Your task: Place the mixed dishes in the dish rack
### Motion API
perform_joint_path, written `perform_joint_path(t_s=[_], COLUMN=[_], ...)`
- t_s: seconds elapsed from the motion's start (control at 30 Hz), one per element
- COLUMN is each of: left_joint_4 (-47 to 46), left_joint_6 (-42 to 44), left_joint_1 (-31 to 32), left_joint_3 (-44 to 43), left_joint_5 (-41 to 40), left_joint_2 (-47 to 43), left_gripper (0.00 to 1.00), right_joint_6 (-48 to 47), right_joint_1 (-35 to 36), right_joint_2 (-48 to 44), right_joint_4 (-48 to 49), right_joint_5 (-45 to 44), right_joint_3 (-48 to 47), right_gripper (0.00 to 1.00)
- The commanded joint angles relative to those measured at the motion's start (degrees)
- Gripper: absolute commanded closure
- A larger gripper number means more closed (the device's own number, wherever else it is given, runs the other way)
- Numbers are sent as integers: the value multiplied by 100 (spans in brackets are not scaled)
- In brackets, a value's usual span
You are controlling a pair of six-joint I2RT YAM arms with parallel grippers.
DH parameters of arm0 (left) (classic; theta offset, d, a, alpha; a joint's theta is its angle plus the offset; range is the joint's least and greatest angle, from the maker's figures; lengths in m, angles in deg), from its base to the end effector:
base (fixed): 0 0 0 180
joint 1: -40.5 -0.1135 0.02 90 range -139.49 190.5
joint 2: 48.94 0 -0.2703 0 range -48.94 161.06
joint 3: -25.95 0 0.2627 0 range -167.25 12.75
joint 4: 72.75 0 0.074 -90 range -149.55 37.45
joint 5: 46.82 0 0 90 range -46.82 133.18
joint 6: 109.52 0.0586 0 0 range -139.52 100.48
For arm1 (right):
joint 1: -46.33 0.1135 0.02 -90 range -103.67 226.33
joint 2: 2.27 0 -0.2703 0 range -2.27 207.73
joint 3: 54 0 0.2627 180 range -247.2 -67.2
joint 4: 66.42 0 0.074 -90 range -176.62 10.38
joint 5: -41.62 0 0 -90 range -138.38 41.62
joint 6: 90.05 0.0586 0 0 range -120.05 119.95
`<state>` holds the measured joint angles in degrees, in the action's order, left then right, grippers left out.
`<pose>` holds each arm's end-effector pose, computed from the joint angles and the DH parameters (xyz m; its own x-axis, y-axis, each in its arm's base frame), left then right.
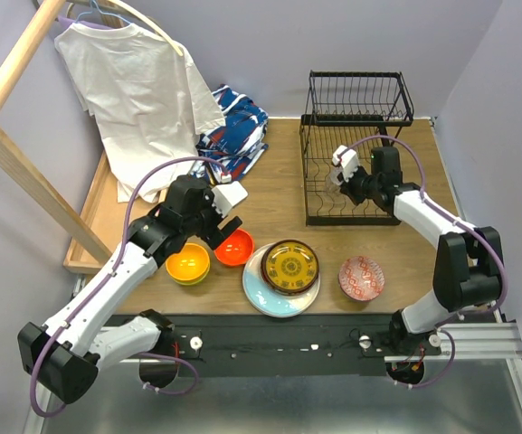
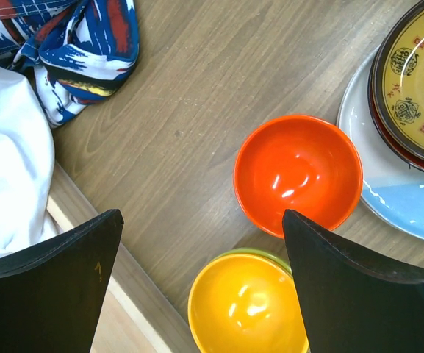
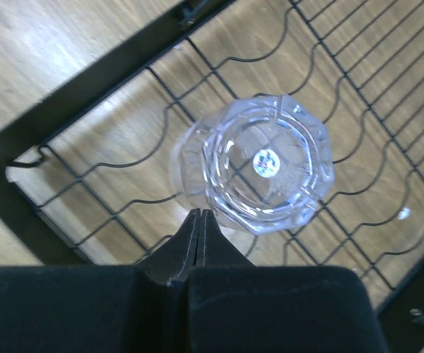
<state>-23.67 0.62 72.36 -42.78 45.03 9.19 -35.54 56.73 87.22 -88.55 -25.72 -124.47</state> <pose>0.2022 -0.1279 0.3089 -0.3071 0.5961 -0.7419 0.6974 0.6714 0.2507 0.3524 0.0876 0.2139 -0.2646 -0.5933 -0.7603 -0.7437 0.6274 -0.2307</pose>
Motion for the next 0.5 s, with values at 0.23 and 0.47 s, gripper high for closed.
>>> perform_joint_path(t_s=[0.23,0.47], left_joint_4=[129,341], left_joint_6=[69,113], left_joint_1=[-224,-224], left_joint_3=[-169,-415], left_joint_5=[0,-9], left_joint_2=[67,295], left_gripper=[1,1], right_joint_6=[-671,-530], right_joint_1=[24,24], right_joint_2=[841,1342], right_joint_4=[1472,2544], right_joint_5=[-754,-736], right_joint_3=[-345,-477], right_gripper=[99,99])
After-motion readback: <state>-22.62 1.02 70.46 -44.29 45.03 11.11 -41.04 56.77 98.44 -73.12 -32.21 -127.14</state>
